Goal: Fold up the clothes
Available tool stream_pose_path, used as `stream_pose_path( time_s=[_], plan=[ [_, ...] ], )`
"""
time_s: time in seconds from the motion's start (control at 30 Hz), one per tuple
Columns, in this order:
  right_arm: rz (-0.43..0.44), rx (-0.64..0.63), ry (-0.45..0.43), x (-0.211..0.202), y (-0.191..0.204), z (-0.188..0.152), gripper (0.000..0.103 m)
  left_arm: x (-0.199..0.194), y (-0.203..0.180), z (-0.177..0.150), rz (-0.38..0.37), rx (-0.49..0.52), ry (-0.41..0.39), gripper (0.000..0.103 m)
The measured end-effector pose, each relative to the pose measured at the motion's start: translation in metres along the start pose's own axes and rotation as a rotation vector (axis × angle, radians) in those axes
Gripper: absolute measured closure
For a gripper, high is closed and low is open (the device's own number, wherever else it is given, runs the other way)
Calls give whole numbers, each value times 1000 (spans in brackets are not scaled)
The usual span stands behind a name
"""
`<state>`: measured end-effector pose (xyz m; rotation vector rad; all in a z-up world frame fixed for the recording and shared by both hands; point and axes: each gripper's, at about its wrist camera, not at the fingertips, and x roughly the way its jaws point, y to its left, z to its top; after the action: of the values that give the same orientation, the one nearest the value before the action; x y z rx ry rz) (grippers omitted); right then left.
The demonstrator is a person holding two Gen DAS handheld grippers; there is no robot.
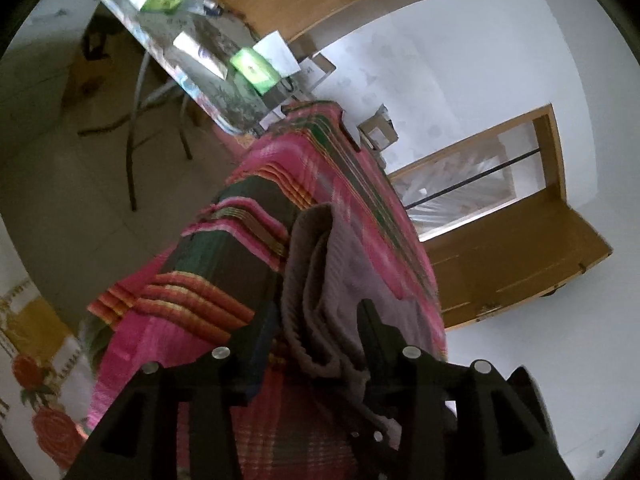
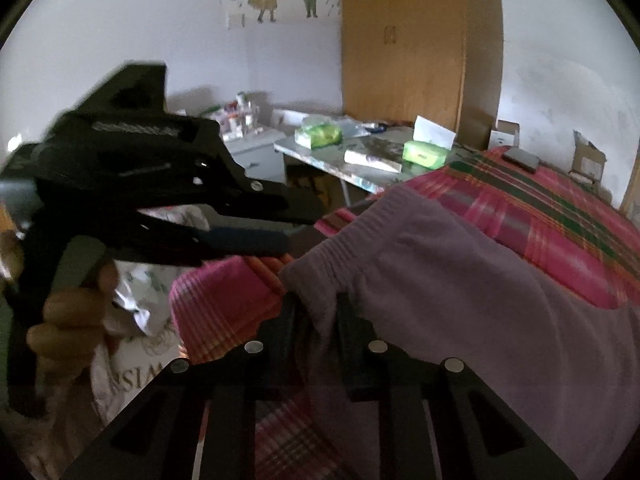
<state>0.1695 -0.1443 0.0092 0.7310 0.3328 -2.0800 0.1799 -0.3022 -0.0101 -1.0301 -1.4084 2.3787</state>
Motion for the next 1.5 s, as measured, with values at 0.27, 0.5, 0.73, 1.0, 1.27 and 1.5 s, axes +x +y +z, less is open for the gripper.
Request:
stream_pose_path(
  time_s=[0.27, 0.5, 0.73, 1.0, 1.27, 1.5],
  plan=[
    [27, 32, -62, -17, -6, 1, 85, 22, 2, 7, -118, -78, 86, 47],
    [47, 36, -80, -23, -8, -1, 85, 47, 3, 20, -112, -110, 139, 47],
    [52, 35, -89, -28, -10, -4, 85, 74, -6, 43, -83, -78, 149, 62],
    [51, 40, -62, -22, -8, -3, 87, 77, -12, 47, -48, -14, 131, 89],
    [57, 11, -51, -15, 1, 3, 89, 62, 0, 52, -51, -19, 97, 93],
    [65, 33, -10, -5, -2, 0, 89, 63, 11, 49, -20, -37, 104, 93]
  ],
)
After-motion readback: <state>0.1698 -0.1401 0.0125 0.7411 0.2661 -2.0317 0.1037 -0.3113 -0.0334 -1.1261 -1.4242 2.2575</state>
